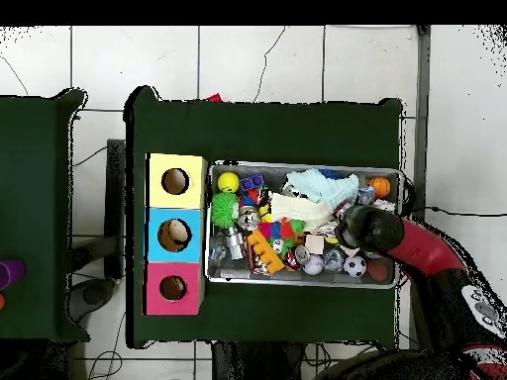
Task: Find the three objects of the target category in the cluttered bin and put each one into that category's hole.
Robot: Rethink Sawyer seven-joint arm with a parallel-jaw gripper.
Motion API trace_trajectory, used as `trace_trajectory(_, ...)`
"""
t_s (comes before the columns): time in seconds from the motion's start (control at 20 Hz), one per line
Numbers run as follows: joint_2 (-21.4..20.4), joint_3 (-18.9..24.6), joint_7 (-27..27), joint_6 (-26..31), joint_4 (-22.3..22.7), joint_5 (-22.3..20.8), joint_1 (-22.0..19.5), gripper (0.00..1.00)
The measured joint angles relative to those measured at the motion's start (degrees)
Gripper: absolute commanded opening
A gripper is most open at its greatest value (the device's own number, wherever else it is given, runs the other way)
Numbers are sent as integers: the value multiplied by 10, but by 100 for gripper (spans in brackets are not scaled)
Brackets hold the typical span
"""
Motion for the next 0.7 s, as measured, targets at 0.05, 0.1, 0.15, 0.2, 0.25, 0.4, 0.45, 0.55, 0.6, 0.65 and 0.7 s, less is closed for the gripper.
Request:
trace_trajectory(0.05, -1, 4, 0, 1, 0, -5, -3, 100)
trace_trajectory(0.1, -2, 7, 0, 3, 0, -10, -5, 100)
trace_trajectory(0.15, -2, 9, 0, 4, 0, -12, -6, 100)
trace_trajectory(0.2, -6, 17, 0, 8, 1, -24, -12, 100)
trace_trajectory(0.25, -7, 20, 0, 10, 1, -28, -14, 100)
trace_trajectory(0.4, -13, 31, 0, 15, 5, -39, -22, 100)
trace_trajectory(0.45, -15, 33, 0, 16, 6, -41, -24, 100)
trace_trajectory(0.55, -22, 45, 0, 18, 12, -51, -37, 100)
trace_trajectory(0.6, -24, 48, 0, 18, 13, -53, -40, 100)
trace_trajectory(0.65, -26, 52, 0, 18, 15, -55, -44, 100)
trace_trajectory(0.7, -29, 57, 0, 18, 19, -59, -49, 100)
